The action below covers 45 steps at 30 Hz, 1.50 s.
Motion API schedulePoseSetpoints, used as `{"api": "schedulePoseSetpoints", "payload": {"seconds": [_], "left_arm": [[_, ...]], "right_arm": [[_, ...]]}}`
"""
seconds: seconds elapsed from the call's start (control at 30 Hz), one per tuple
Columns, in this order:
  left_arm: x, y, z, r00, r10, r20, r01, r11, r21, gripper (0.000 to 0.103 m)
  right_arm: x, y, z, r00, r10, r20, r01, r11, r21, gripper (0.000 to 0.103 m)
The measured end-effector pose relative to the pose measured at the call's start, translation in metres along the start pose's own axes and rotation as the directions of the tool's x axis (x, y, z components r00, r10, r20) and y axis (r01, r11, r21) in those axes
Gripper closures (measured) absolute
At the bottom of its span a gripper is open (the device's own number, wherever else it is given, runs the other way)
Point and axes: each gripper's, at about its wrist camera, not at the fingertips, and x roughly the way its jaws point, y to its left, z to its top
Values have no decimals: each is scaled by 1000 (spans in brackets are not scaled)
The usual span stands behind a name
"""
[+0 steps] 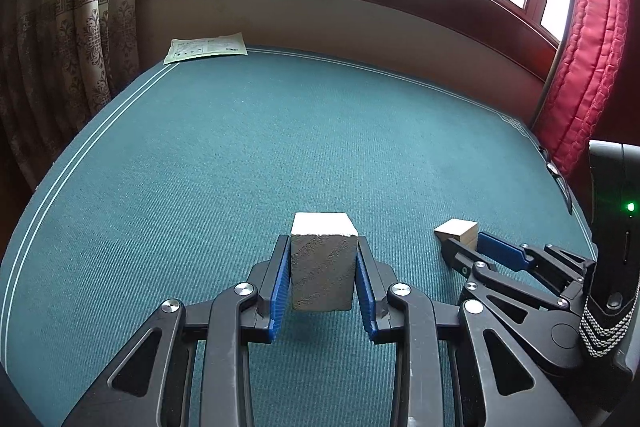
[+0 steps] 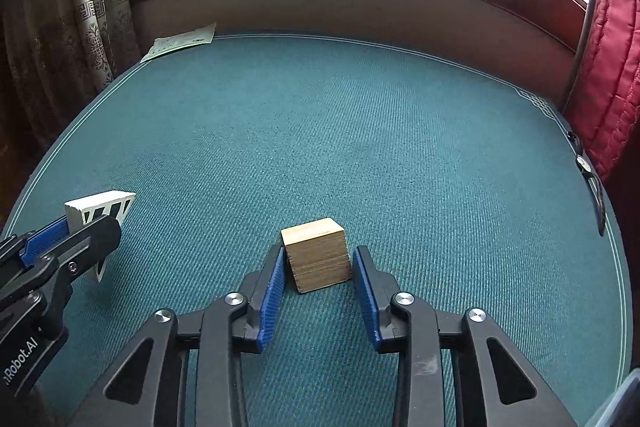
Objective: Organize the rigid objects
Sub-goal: 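Grasp the pale wooden cube with the right tool, adjusting its grip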
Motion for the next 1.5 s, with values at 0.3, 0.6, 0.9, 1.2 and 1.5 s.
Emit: {"api": "schedulePoseSetpoints", "payload": {"seconds": [0.3,0.6,0.9,1.2,1.5], "left_arm": [[0,-5,-2,1000,-11,-1,11,1000,12,72],[-4,-19,-6,1000,-28,-1,28,998,50,72],[-10,-32,-12,999,-50,1,50,995,89,72],[-14,-41,-17,997,-71,-3,71,991,113,72],[-16,-52,-25,997,-83,-5,82,985,152,72]], "right_arm": [[-17,-6,-17,1000,12,-2,-12,998,59,68],[-35,-18,-34,1000,-6,5,5,993,118,68],[-50,-26,-49,999,-32,13,30,987,158,68],[-68,-35,-62,999,-37,35,30,980,197,68],[-93,-47,-77,997,-38,70,20,971,239,72]]}}
